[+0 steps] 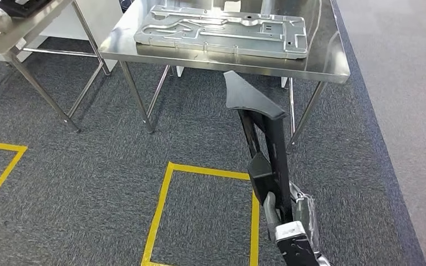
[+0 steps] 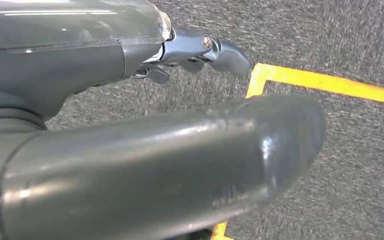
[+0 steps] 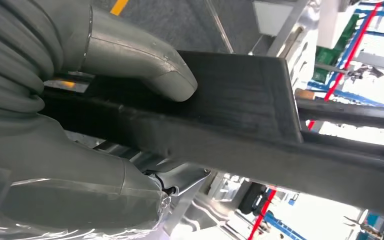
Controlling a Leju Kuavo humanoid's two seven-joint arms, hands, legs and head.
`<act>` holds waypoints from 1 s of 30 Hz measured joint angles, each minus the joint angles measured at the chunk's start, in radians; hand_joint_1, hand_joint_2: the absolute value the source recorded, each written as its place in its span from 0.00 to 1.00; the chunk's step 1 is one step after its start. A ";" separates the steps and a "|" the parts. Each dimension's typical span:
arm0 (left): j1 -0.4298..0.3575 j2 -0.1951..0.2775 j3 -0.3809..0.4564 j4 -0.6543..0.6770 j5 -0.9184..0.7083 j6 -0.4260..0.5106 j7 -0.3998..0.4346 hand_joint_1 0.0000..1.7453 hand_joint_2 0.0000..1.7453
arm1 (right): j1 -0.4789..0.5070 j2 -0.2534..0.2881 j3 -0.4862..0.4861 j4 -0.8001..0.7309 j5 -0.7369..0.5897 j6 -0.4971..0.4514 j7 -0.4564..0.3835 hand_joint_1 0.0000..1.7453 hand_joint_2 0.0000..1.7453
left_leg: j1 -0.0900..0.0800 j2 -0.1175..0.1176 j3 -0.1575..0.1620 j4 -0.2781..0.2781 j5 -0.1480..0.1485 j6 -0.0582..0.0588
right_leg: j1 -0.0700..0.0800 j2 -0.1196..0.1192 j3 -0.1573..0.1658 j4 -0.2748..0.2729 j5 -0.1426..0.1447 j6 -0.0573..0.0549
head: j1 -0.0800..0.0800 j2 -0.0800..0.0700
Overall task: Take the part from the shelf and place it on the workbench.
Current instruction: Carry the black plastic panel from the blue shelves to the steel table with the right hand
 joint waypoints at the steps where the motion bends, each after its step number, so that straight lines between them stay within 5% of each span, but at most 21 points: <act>1: 0.003 0.000 0.002 0.001 -0.001 0.000 0.001 0.00 0.00 | -0.003 -0.002 0.001 0.000 0.006 -0.003 0.006 1.00 1.00 | 0.001 -0.003 -0.045 0.063 -0.010 -0.003 | 0.000 0.004 0.010 0.000 -0.009 -0.001 | 0.000 0.000; 3: 0.009 0.000 0.007 0.003 -0.004 0.000 0.004 0.00 0.00 | -0.010 -0.005 0.002 0.002 0.023 -0.020 0.022 1.00 1.00 | 0.002 -0.003 -0.098 0.096 0.027 -0.007 | -0.001 0.014 0.036 0.000 -0.031 0.002 | 0.000 0.000; 6: 0.012 0.000 0.012 0.005 -0.012 0.000 0.012 0.00 0.00 | -0.029 -0.010 0.002 0.005 0.061 -0.068 0.051 1.00 1.00 | 0.004 -0.004 -0.073 -0.047 0.162 -0.005 | -0.002 0.024 0.086 -0.001 -0.073 0.013 | 0.000 0.000; 7: 0.012 0.000 0.016 0.007 -0.018 -0.001 0.016 0.00 0.00 | -0.044 -0.011 0.001 0.007 0.097 -0.099 0.070 1.00 1.00 | 0.001 -0.005 -0.056 -0.090 0.175 0.000 | -0.001 0.027 0.095 -0.001 -0.085 0.020 | -0.001 0.000; 11: 0.006 0.000 0.027 0.012 -0.054 -0.021 0.034 0.00 0.00 | -0.166 -0.019 -0.037 0.017 0.321 -0.253 0.161 1.00 1.00 | -0.007 -0.006 -0.018 -0.143 0.130 0.033 | -0.001 0.031 0.100 0.006 -0.085 0.048 | -0.002 0.000; 14: 0.004 0.001 0.029 0.014 -0.070 -0.031 0.049 0.00 0.00 | -0.267 -0.037 -0.074 0.028 0.450 -0.265 0.173 1.00 1.00 | -0.002 -0.006 0.036 -0.179 0.114 0.052 | -0.003 0.020 0.028 0.139 -0.066 0.062 | 0.003 0.000; 16: 0.004 0.001 0.032 0.015 -0.073 -0.033 0.059 0.00 0.00 | -0.299 -0.048 -0.072 0.042 0.511 -0.247 0.165 1.00 1.00 | -0.002 -0.007 0.072 -0.199 0.099 0.057 | -0.004 0.016 -0.073 0.253 -0.107 0.066 | 0.006 0.000; 18: 0.006 0.001 0.037 0.016 -0.073 -0.033 0.067 0.00 0.00 | -0.307 -0.056 -0.051 0.062 0.540 -0.232 0.160 1.00 1.00 | -0.002 -0.012 0.112 -0.211 0.077 0.055 | -0.004 0.014 -0.156 0.298 -0.149 0.067 | 0.006 0.000; 20: 0.010 0.001 0.045 0.017 -0.073 -0.033 0.073 0.00 0.00 | -0.307 -0.066 -0.011 0.089 0.559 -0.226 0.166 1.00 1.00 | -0.002 -0.017 0.157 -0.217 0.047 0.050 | -0.004 0.011 -0.190 0.241 -0.111 0.063 | 0.007 0.000; 22: 0.013 0.001 0.053 0.019 -0.074 -0.033 0.077 0.00 0.00 | -0.307 -0.080 0.031 0.113 0.578 -0.225 0.177 1.00 1.00 | -0.003 -0.018 0.198 -0.216 0.013 0.044 | 0.000 0.006 -0.200 0.136 0.023 0.053 | 0.007 0.000; 24: 0.013 0.001 0.058 0.022 -0.078 -0.033 0.082 0.00 0.00 | -0.311 -0.095 0.065 0.135 0.602 -0.215 0.191 1.00 1.00 | -0.004 -0.019 0.224 -0.218 -0.017 0.031 | 0.008 0.004 -0.200 0.086 0.111 0.039 | 0.005 0.000; 27: 0.005 0.003 0.067 0.023 -0.086 -0.034 0.088 0.00 0.00 | -0.331 -0.109 0.112 0.159 0.668 -0.195 0.223 1.00 1.00 | -0.003 -0.017 0.240 -0.197 -0.016 0.010 | 0.011 0.011 -0.172 0.074 0.092 0.017 | 0.004 0.000; 30: -0.004 0.004 0.074 0.023 -0.096 -0.035 0.092 0.00 0.00 | -0.366 -0.117 0.151 0.188 0.750 -0.177 0.255 1.00 1.00 | -0.001 -0.016 0.149 -0.029 -0.007 -0.001 | 0.007 0.014 -0.118 0.047 0.067 0.001 | -0.001 0.000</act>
